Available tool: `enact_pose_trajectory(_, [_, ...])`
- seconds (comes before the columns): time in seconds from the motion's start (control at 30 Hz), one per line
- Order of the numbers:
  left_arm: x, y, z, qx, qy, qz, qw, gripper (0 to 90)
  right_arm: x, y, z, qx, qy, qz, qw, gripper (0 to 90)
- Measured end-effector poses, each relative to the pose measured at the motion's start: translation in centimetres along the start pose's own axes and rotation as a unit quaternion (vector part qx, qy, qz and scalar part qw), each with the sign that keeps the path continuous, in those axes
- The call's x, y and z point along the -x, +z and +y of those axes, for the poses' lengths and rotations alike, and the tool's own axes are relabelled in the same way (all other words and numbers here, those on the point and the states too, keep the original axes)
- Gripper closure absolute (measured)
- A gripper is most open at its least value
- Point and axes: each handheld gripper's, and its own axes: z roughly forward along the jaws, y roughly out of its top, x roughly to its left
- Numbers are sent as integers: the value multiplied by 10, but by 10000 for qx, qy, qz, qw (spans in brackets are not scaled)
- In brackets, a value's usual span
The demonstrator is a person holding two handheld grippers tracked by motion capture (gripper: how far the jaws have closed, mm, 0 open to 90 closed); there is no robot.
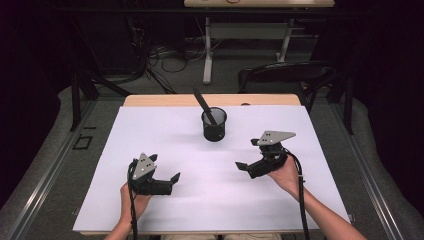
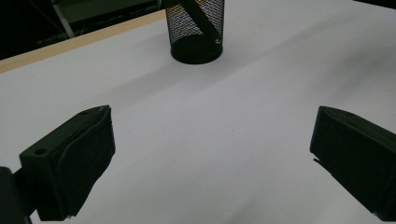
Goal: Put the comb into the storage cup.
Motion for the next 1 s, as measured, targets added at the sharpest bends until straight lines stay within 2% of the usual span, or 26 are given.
enact_pose_trajectory(0.17, [0, -4, -3, -33, 0, 18, 10000, 0, -1, -4, -10, -85, 20, -19, 10000, 0])
enact_pose_trajectory(0.43, [3, -10, -5, -41, 41, 35, 10000, 0, -2, -13, -20, -15, 124, -71, 9999, 0])
enact_pose_trajectory(0.67, [3, -15, -10, -23, 3, 85, 10000, 0, -4, -24, -25, 135, 105, -156, 9997, 0])
enact_pose_trajectory(1.0, [3, -23, -13, -17, -3, 147, 9999, 0, -7, -34, -37, 114, 140, -284, 9994, 0])
